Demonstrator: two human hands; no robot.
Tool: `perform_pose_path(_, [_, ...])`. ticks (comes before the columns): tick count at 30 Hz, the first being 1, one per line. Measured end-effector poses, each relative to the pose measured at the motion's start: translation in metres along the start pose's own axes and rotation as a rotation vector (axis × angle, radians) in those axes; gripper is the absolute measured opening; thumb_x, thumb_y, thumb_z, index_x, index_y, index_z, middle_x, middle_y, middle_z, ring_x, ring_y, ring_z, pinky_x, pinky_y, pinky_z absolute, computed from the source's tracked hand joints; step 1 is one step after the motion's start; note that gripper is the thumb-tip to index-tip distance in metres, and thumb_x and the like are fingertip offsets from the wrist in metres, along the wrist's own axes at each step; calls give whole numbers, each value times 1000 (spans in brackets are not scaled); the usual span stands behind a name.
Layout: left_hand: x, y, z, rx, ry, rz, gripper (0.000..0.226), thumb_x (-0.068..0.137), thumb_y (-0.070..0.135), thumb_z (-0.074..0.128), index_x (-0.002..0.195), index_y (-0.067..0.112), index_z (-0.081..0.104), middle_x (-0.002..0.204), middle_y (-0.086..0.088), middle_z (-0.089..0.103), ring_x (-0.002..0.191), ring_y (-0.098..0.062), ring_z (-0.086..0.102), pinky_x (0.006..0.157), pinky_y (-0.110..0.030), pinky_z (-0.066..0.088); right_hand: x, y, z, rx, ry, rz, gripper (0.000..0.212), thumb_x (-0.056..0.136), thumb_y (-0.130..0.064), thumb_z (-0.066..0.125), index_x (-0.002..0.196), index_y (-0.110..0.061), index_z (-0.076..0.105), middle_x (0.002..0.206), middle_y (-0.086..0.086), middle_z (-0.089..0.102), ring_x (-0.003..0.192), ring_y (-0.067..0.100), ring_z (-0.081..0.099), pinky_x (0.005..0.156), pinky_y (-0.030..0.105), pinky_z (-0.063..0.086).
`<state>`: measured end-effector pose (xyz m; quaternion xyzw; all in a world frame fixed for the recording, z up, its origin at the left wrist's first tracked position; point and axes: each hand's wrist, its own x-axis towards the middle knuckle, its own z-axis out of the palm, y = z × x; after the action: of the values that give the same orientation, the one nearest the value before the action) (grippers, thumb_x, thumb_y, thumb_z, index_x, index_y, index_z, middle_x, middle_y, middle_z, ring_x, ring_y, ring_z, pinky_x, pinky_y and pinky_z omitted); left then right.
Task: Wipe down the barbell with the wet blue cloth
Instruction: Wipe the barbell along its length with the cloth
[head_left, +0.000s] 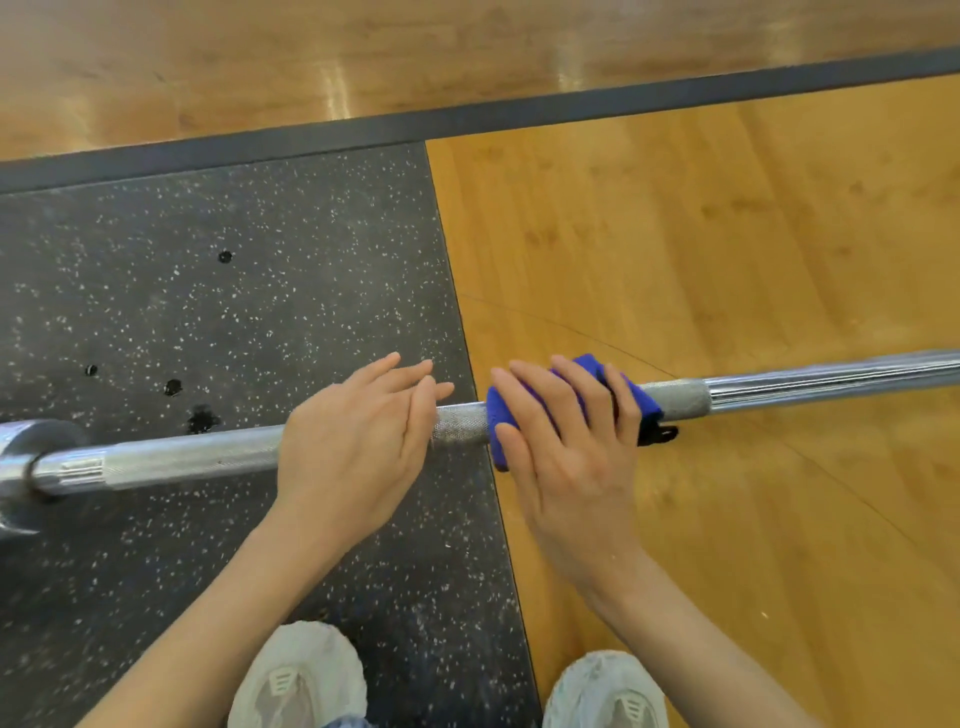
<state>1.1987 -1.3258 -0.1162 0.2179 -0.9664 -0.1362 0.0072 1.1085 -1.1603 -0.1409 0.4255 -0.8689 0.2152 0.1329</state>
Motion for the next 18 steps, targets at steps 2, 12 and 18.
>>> perform_pose_path(2, [7,-2,-5,-12,-38,-27,61,105,43,15,114,41,75,127,19,69,129,-7,58,86,-33,56,9,-2,8,10,-5,-152,40,111,-35,36,135,-17,63,136,1,64,128,26,55,115,48,32])
perform_pose_path(12, [51,-9,-12,90,46,20,68,102,44,8,126,33,70,132,7,68,134,-16,54,95,-39,48,30,22,22,42,74,-106,37,112,-32,36,143,-17,51,146,3,56,138,28,45,121,50,24])
perform_pose_path(18, [46,-8,4,118,332,108,50,111,29,21,148,13,52,155,-5,47,151,-30,29,123,-47,16,38,46,25,0,118,-31,37,111,-28,38,145,-16,45,149,6,52,142,31,40,121,54,23])
